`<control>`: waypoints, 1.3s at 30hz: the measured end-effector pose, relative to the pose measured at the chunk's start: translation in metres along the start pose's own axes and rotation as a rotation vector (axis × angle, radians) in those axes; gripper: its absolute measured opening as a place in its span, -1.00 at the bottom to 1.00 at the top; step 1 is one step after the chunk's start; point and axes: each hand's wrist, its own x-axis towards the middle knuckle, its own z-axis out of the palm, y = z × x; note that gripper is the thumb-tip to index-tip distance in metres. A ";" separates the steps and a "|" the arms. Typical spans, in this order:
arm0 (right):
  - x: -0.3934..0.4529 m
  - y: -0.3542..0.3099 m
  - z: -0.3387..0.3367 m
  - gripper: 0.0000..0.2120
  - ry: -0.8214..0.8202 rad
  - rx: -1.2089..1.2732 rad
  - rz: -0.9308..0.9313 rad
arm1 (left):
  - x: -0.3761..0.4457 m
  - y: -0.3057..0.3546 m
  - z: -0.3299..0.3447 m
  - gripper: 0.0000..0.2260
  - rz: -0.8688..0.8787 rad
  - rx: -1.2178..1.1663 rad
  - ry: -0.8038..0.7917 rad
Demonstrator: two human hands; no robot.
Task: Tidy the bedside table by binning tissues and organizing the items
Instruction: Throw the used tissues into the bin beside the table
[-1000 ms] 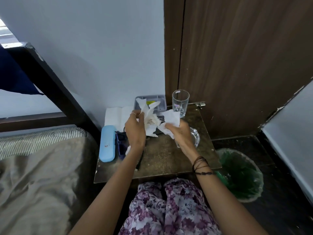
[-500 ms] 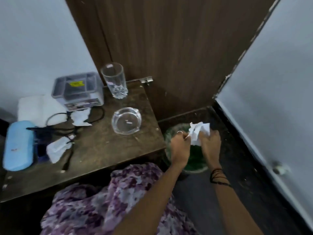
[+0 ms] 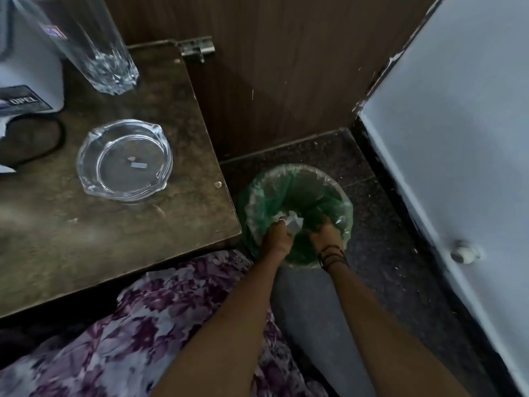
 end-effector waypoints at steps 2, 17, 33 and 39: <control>0.003 -0.001 0.002 -0.59 0.041 -0.019 0.033 | 0.001 -0.003 -0.001 -0.68 0.011 0.044 -0.003; -0.102 -0.102 -0.038 -0.81 0.571 0.544 -0.474 | -0.126 0.073 -0.087 -0.74 0.373 -0.375 0.381; -0.234 -0.316 0.063 -0.83 0.036 0.033 -1.089 | -0.232 -0.095 -0.304 -0.66 0.228 0.207 1.082; -0.204 -0.366 0.095 -0.56 -0.052 -0.432 -0.989 | -0.221 -0.138 -0.326 -0.71 0.099 0.353 0.898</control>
